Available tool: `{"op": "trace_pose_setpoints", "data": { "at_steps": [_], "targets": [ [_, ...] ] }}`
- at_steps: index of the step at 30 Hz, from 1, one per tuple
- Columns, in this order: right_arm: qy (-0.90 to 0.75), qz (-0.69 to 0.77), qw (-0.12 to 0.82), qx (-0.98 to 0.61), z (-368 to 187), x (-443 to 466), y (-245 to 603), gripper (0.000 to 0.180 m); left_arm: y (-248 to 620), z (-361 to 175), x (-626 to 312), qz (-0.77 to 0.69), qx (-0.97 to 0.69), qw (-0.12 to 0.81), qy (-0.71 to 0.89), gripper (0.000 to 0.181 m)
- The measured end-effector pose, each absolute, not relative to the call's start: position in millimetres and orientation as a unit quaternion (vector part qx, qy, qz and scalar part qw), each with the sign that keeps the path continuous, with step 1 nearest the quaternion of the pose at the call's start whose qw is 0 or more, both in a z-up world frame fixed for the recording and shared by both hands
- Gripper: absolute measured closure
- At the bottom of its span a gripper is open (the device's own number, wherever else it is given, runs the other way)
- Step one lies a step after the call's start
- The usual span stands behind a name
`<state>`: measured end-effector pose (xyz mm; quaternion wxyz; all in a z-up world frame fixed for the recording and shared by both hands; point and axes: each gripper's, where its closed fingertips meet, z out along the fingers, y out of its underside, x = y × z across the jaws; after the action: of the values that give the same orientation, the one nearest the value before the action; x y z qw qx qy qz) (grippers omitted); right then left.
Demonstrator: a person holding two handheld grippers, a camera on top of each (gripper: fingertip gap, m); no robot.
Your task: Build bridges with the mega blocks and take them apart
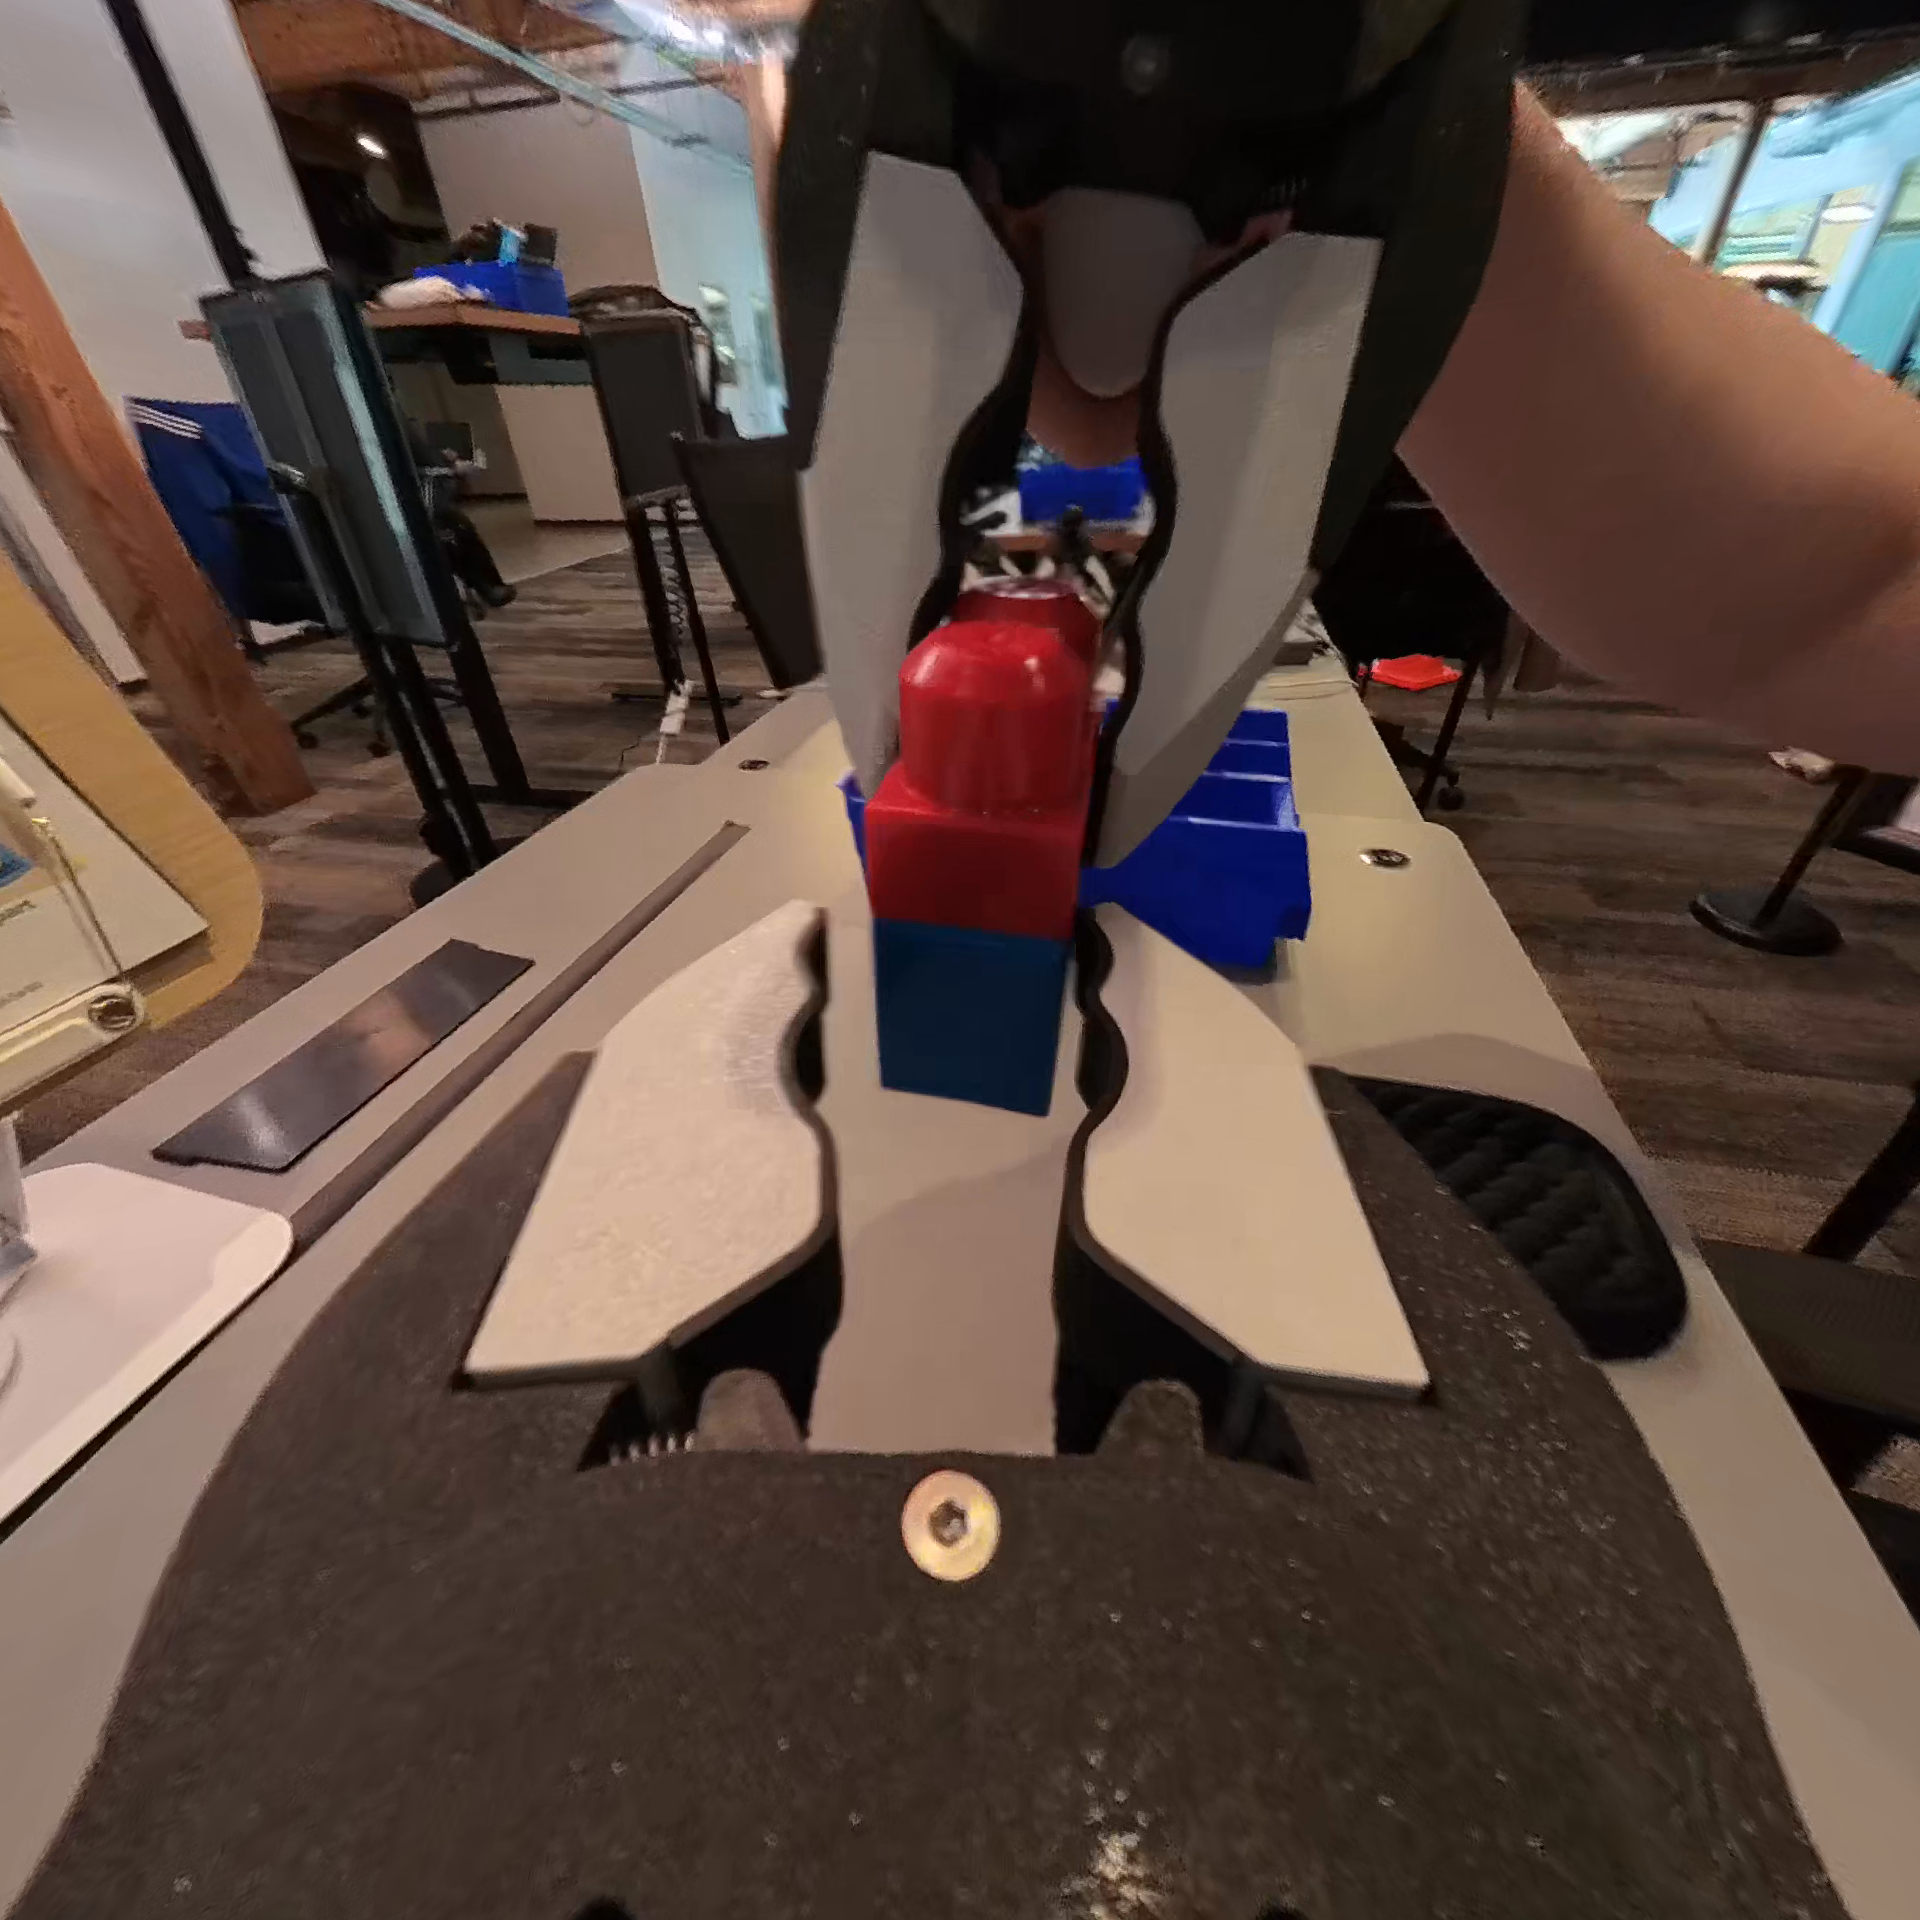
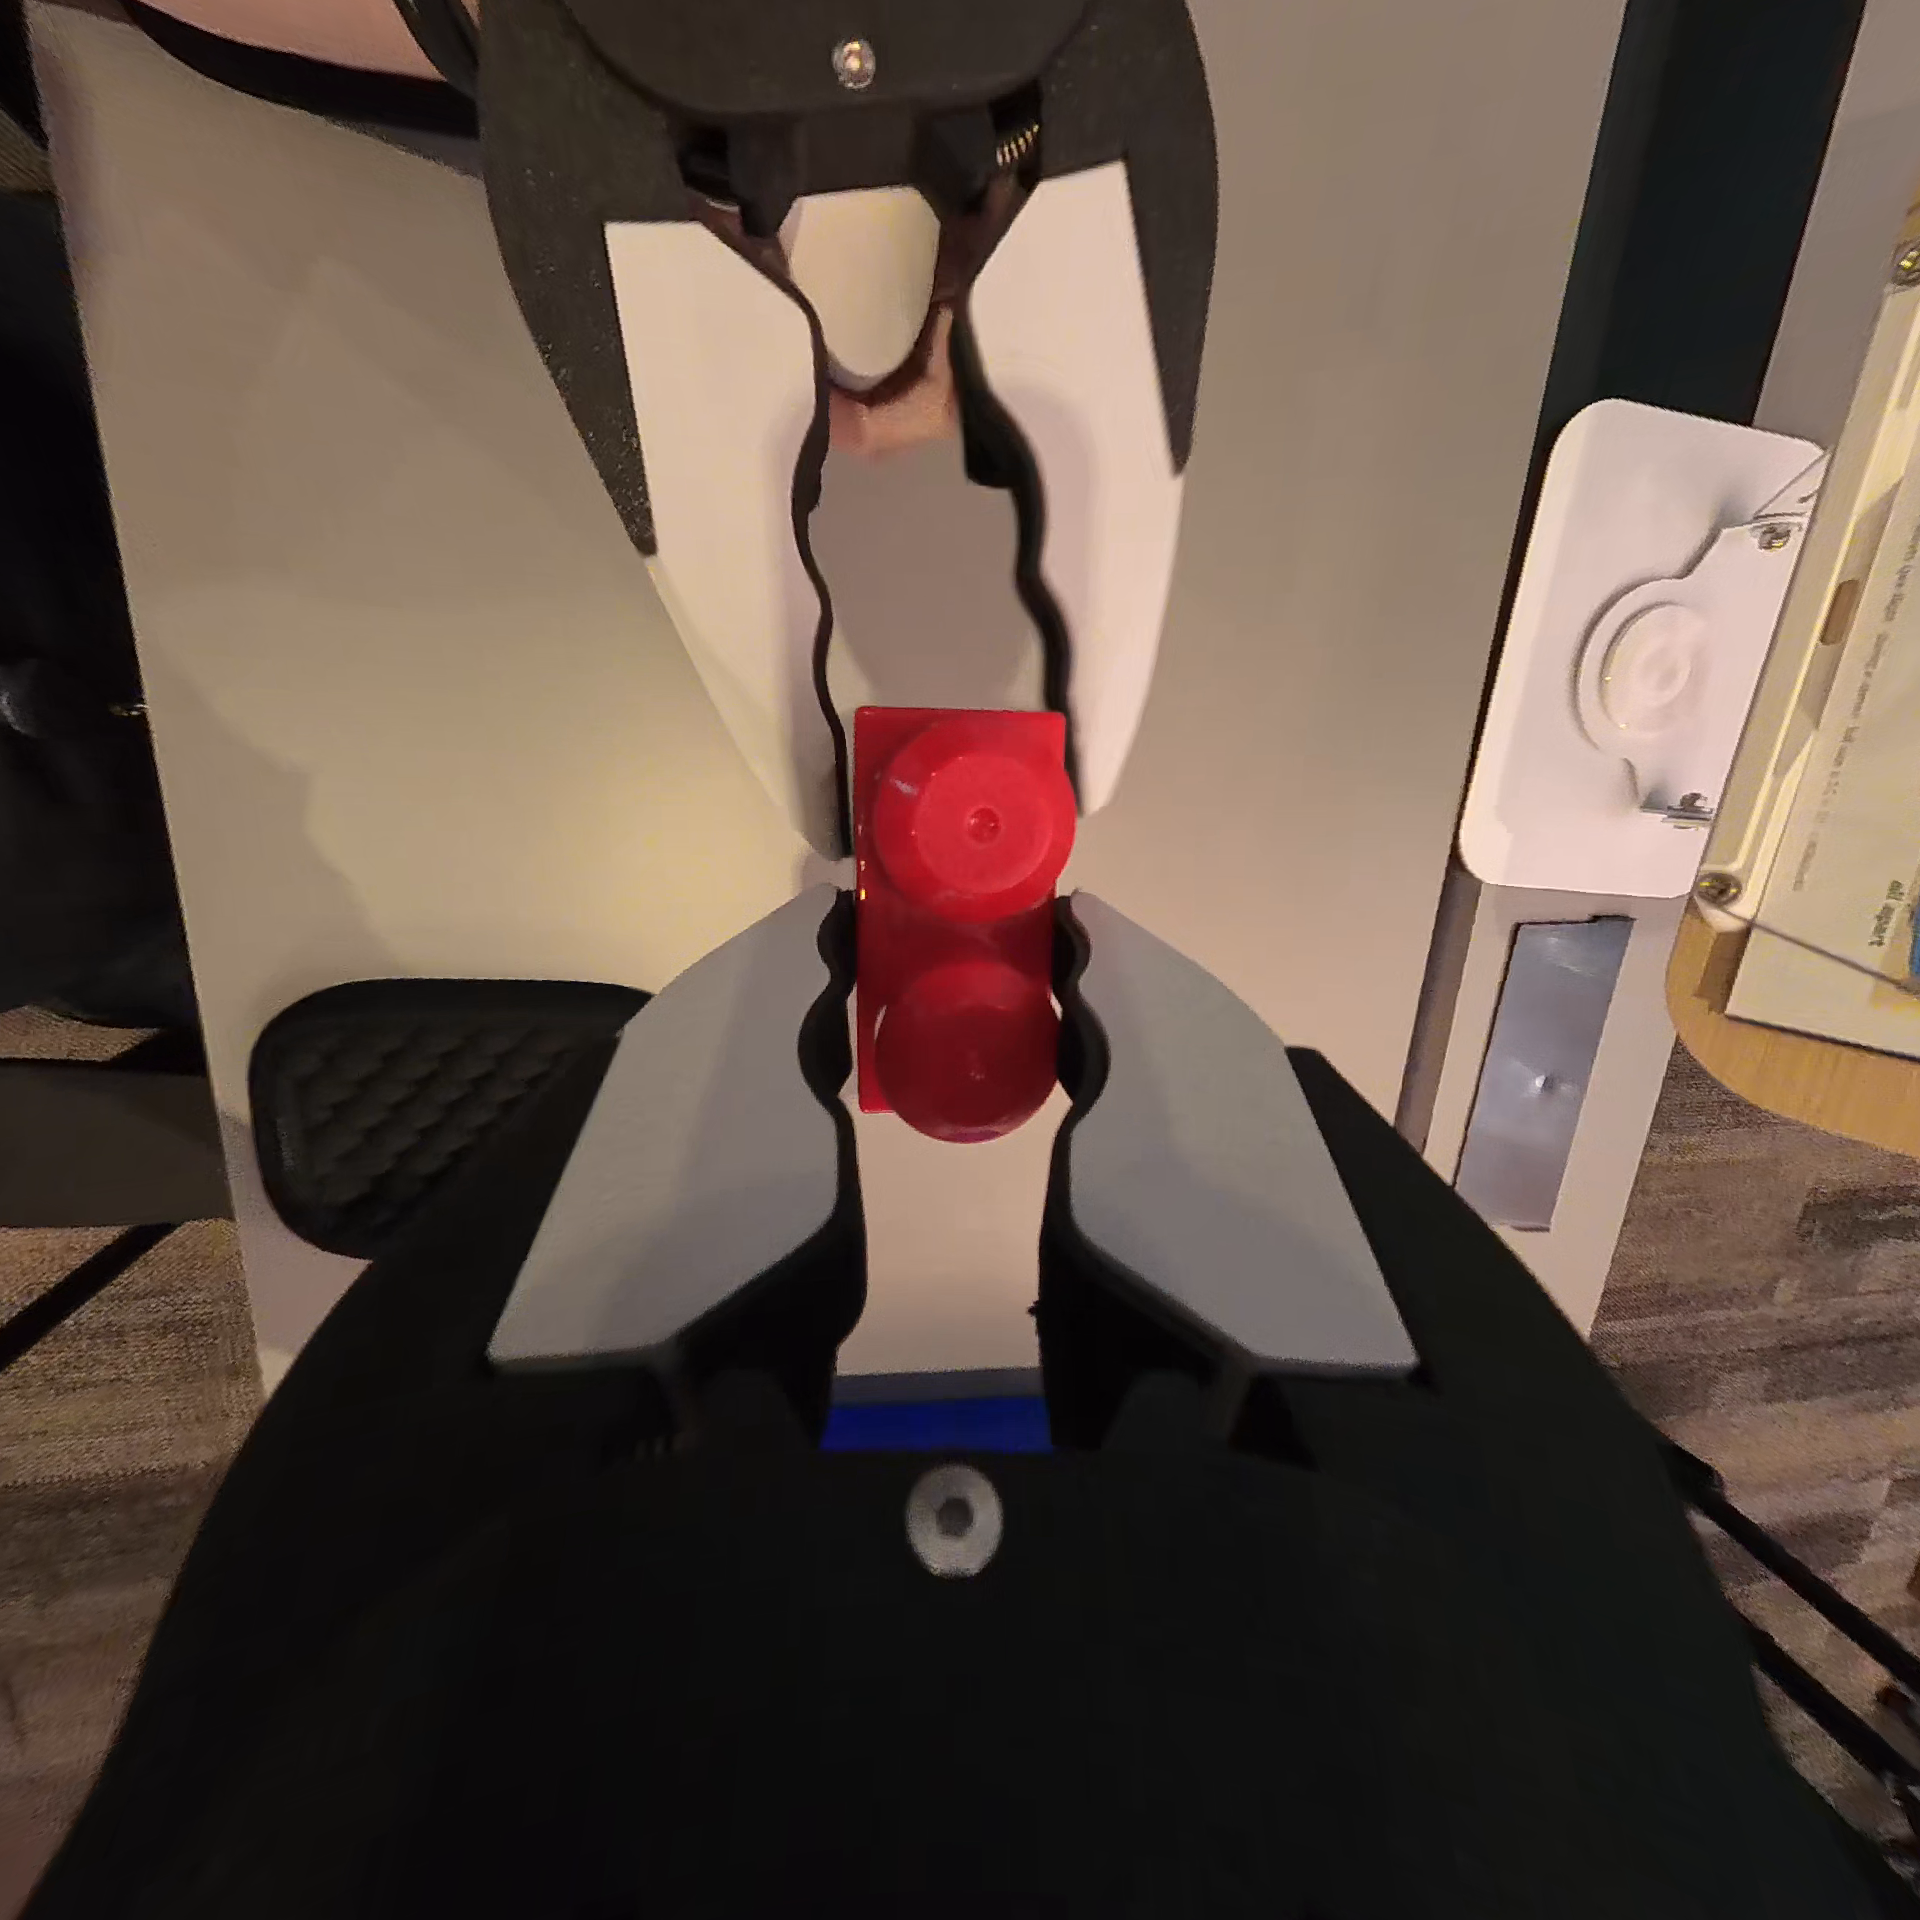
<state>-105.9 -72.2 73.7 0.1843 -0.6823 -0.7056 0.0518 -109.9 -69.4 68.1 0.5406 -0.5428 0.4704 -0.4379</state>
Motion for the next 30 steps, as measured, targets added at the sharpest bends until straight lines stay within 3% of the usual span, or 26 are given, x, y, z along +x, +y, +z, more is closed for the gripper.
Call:
{"op": "trace_pose_setpoints", "data": {
  "at_steps": [2, 8, 15, 22, 30],
  "targets": [
    [-0.692, 0.061, 0.193, -0.693, 80.7, -93.7, -77.2, 0.144, -68.5, 69.7, -109.6, -0.433, -0.546, 0.549, 0.462, 0.119],
    [-0.593, 0.036, 0.219, -0.774, 98.3, 55.9, -85.7, 0.144, -72.9, 79.8, -118.4, -0.452, -0.541, 0.538, 0.462, 0.124],
    [-0.527, 0.007, 0.201, -0.826, 27.7, 230.2, -123.6, 0.144, -76.5, 90.4, -126.3, -0.462, -0.531, 0.536, 0.466, 0.127],
    [-0.549, 0.037, 0.182, -0.815, -60.3, 257.3, -131.6, 0.143, -89.6, 97.3, -120.9, -0.498, -0.517, 0.527, 0.456, 0.129],
    [-0.602, 0.04, 0.171, -0.779, -109.7, 249.1, -128.3, 0.144, -93.3, 101.4, -111.9, -0.492, -0.506, 0.534, 0.466, 0.135]
  ]
}}
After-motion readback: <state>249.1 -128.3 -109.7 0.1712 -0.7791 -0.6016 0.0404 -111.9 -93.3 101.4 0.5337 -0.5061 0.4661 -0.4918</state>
